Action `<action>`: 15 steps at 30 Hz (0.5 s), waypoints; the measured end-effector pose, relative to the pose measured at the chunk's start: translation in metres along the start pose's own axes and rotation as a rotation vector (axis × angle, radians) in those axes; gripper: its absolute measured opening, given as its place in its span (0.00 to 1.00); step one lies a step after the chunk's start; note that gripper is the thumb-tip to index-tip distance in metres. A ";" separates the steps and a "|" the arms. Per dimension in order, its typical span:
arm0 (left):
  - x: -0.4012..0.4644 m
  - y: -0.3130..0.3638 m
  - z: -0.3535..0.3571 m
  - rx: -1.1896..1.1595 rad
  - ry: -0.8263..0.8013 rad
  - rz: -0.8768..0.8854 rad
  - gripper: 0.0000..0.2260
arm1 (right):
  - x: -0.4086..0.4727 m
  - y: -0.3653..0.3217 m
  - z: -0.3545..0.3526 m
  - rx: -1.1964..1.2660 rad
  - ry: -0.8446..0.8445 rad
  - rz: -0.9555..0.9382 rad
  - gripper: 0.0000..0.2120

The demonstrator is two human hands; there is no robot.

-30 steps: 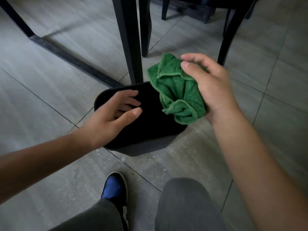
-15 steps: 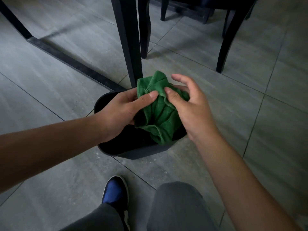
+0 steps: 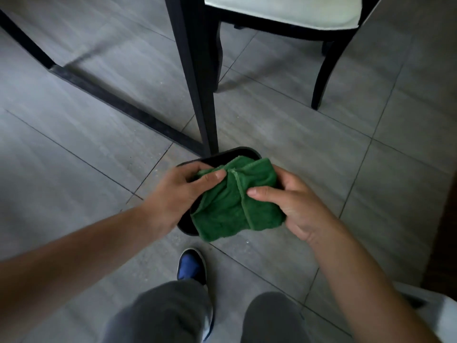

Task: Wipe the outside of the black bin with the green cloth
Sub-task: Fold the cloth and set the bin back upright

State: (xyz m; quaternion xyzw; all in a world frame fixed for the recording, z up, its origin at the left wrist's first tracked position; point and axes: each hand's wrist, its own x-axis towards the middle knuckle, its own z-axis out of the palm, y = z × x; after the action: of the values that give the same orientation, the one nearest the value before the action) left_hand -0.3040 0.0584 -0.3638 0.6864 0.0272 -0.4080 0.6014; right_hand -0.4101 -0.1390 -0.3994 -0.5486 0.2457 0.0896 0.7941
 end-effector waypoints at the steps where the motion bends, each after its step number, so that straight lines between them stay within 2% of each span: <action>1: -0.014 0.012 -0.001 -0.040 0.005 -0.043 0.26 | -0.011 -0.016 0.009 -0.002 0.007 0.003 0.19; 4: -0.055 0.052 -0.009 -0.101 -0.022 -0.106 0.24 | -0.045 -0.068 0.036 0.026 0.040 0.012 0.17; 7: -0.097 0.106 -0.016 -0.131 -0.128 -0.105 0.19 | -0.079 -0.128 0.061 0.052 0.056 0.008 0.16; 10: -0.136 0.159 -0.021 -0.227 -0.206 -0.102 0.20 | -0.105 -0.192 0.087 0.068 0.035 -0.020 0.17; 15: -0.179 0.250 -0.028 -0.360 -0.184 -0.098 0.21 | -0.125 -0.297 0.130 0.037 0.028 -0.053 0.18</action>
State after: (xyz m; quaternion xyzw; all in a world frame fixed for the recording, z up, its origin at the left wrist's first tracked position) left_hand -0.2765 0.0950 -0.0586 0.5255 0.0779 -0.4865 0.6937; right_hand -0.3578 -0.1170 -0.0568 -0.5415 0.2436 0.0565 0.8026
